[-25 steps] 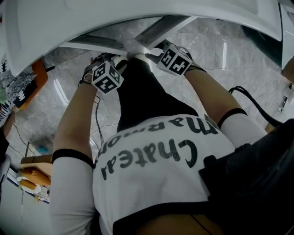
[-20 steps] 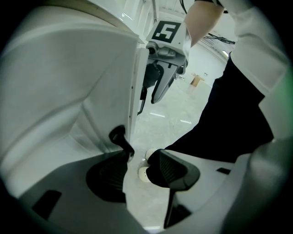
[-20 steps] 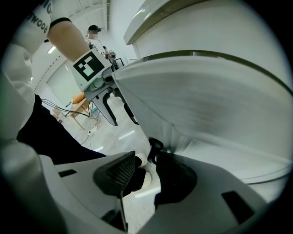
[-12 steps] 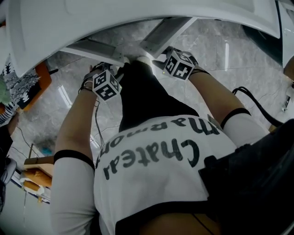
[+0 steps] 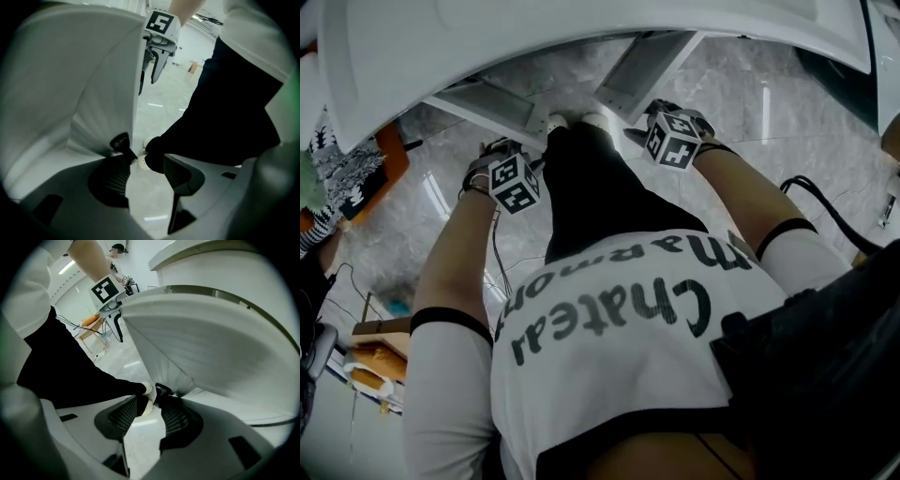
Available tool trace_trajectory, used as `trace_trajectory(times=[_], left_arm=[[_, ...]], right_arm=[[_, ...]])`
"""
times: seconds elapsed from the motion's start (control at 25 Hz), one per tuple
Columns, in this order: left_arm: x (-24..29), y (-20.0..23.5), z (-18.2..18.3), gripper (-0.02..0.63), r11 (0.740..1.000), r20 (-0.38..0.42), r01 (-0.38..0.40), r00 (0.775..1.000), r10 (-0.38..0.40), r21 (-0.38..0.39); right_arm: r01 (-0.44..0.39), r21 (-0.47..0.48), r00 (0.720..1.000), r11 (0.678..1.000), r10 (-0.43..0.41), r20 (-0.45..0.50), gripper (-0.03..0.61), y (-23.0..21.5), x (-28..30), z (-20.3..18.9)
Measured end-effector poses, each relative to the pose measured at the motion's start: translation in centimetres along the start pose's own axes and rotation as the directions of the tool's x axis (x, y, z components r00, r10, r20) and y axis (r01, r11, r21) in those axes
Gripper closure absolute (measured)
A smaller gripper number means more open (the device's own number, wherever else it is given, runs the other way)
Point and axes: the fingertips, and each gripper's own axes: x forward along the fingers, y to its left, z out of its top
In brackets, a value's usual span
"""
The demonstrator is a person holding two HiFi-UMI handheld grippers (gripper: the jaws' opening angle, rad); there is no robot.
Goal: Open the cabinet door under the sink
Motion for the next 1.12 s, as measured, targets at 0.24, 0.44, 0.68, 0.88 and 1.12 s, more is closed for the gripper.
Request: trace_trajectory(times=[0.24,0.44,0.68,0.88,1.12], left_arm=[[-0.2,-1.3,-2.1,0.411,1.0,-0.05,0.014,0.999,-0.013,0.015],[-0.5,-2.3,-4.0,0.41,0.999,-0.094,0.027,0.995,-0.025,0.018],[-0.6,-2.8,-4.8,0.41,1.0,-0.117,0.002,0.993,0.0,0.018],[-0.9,-3.2,-5.9,0.41,0.999,-0.13,-0.005,0.991,0.009,0.036],[-1.7,-4.2,-7.8,0.41,0.997,-0.174,-0.002,0.985,0.015,0.076]], right_arm=[[0.008,-0.011,1.0,1.0,-0.008,-0.028,0.43,0.4,-0.1,-1.2],[0.007,-0.021,0.998,1.0,-0.008,-0.06,0.43,1.0,-0.3,-2.4],[0.017,-0.023,0.994,1.0,-0.019,-0.106,0.43,1.6,-0.8,-4.5],[0.017,-0.034,0.991,0.999,-0.022,-0.135,0.428,1.8,-1.3,-6.2],[0.037,-0.04,0.987,0.999,-0.043,-0.158,0.428,1.8,-2.1,-7.9]])
